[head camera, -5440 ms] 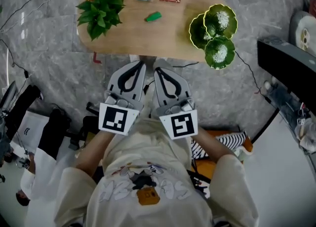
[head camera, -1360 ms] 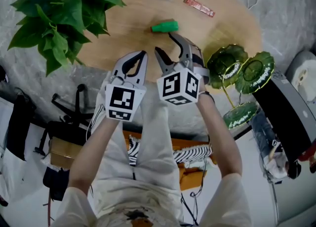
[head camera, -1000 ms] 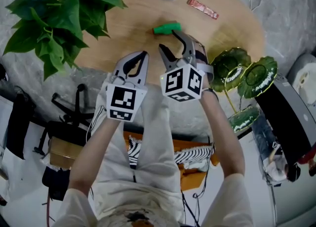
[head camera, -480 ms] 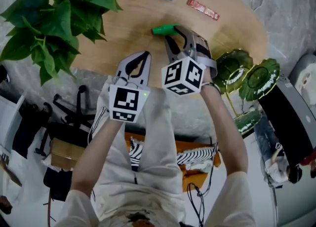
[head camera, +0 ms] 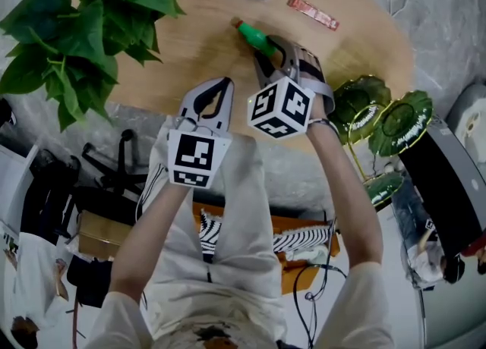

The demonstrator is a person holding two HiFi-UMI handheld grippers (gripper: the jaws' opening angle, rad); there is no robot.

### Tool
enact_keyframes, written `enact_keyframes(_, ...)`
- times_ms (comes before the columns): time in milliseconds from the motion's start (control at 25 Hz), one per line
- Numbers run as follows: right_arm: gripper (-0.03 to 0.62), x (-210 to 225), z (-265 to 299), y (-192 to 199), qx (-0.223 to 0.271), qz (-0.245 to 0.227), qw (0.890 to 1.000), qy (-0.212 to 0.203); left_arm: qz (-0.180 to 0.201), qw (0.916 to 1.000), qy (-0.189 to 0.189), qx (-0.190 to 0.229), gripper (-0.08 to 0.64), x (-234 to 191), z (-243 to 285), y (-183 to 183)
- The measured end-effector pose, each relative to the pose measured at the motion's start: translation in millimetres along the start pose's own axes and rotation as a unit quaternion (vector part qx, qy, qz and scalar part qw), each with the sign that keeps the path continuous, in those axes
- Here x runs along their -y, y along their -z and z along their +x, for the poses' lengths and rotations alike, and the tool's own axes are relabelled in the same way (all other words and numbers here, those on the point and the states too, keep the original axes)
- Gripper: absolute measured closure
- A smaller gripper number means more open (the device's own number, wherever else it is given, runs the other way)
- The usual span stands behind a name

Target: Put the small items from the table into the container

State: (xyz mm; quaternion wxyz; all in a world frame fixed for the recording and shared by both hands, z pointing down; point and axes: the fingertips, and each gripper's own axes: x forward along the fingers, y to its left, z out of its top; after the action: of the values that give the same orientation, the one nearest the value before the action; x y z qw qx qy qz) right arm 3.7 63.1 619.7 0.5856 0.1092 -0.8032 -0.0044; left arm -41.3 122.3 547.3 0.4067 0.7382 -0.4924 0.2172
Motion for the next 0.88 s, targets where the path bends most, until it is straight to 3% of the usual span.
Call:
enact_keyframes(560,0.434,2,-18,-6,0.033,0.080,0.996,-0.005,0.011,0.9999,0.005,0.002,0.560,7,-5,-10)
enact_keyframes(680,0.434,4,-27,-11,0.048,0.119,0.992,-0.005,0.015,0.9999,0.004,0.006,0.560,7,-8,-15)
enact_keyframes(880,0.434,7,-46,-19,0.074,0.210,0.975,-0.009,0.012,0.9999,0.002,0.012,0.560,9,-16,-22)
